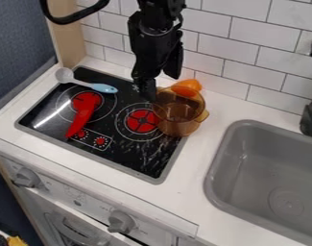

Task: Take the blue spoon and put in the left side stove

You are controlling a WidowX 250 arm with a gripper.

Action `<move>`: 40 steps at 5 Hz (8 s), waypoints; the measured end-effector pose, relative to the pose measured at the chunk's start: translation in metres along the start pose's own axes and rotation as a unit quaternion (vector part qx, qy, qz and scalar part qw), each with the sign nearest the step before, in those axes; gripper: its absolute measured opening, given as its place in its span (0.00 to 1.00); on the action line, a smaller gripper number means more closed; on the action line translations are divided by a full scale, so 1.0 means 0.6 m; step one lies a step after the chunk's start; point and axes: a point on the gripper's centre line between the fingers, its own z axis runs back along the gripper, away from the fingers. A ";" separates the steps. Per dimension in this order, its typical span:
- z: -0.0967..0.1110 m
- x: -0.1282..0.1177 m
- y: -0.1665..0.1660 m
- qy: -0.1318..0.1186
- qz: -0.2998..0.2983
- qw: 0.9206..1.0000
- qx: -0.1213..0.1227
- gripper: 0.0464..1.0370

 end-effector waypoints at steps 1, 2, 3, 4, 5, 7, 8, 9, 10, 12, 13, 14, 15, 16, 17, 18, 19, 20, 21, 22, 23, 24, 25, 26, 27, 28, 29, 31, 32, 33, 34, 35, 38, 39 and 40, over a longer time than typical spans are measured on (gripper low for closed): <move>-0.016 -0.005 0.007 0.005 0.000 1.000 0.016 0.96; -0.018 0.024 0.021 0.007 0.035 0.999 0.027 0.96; -0.012 0.074 0.026 0.011 0.095 0.995 0.030 0.96; -0.043 0.118 0.028 -0.009 0.139 0.989 0.054 0.96; -0.068 0.154 0.012 0.001 0.177 0.982 0.066 0.96; -0.145 0.205 0.009 0.000 0.195 0.975 0.104 0.96; -0.169 0.212 0.011 -0.009 0.196 0.973 0.123 0.96; -0.176 0.220 0.008 -0.017 0.198 0.973 0.122 0.91; -0.179 0.226 0.013 -0.034 0.197 0.972 0.122 0.62; -0.177 0.217 0.016 -0.022 0.198 0.973 0.119 0.28; -0.167 0.201 0.022 -0.005 0.190 0.975 0.118 0.28; -0.129 0.185 0.009 0.019 0.189 0.978 0.087 0.28; -0.089 0.162 0.001 0.040 0.175 0.982 0.058 0.28; -0.041 0.124 0.007 0.075 0.143 0.987 0.025 0.28; -0.008 0.070 0.029 0.130 0.103 0.986 0.006 0.28; 0.004 0.028 0.053 0.168 0.077 0.983 0.010 0.28; -0.003 0.003 0.069 0.186 0.062 0.980 0.029 0.28; -0.008 -0.004 0.074 0.182 0.055 0.981 0.038 0.28; -0.024 -0.006 0.083 0.183 0.063 0.979 0.058 0.28; -0.036 -0.002 0.085 0.194 0.076 0.975 0.077 0.28; -0.057 0.027 0.093 0.210 0.119 0.966 0.095 0.28; -0.068 0.044 0.094 0.206 0.136 0.964 0.103 0.28; -0.075 0.057 0.092 0.199 0.147 0.963 0.107 0.28; -0.073 0.074 0.087 0.193 0.167 0.961 0.103 0.28; -0.076 0.102 0.084 0.186 0.193 0.958 0.101 0.28; -0.087 0.126 0.080 0.178 0.220 0.953 0.106 0.28; -0.097 0.155 0.082 0.162 0.245 0.949 0.111 0.28; -0.110 0.195 0.091 0.133 0.282 0.943 0.119 0.28; -0.115 0.182 0.089 0.139 0.269 0.946 0.116 0.28; -0.113 0.142 0.080 0.133 0.205 0.964 0.104 0.28; -0.117 0.112 0.067 0.080 0.147 0.983 0.074 0.28; -0.126 0.119 0.067 0.050 0.136 0.987 0.068 0.35; -0.147 0.121 0.082 0.005 0.146 0.985 0.097 0.97; -0.134 0.117 0.082 0.007 0.144 0.984 0.103 0.97; -0.070 0.123 0.055 0.009 0.147 0.987 0.063 0.96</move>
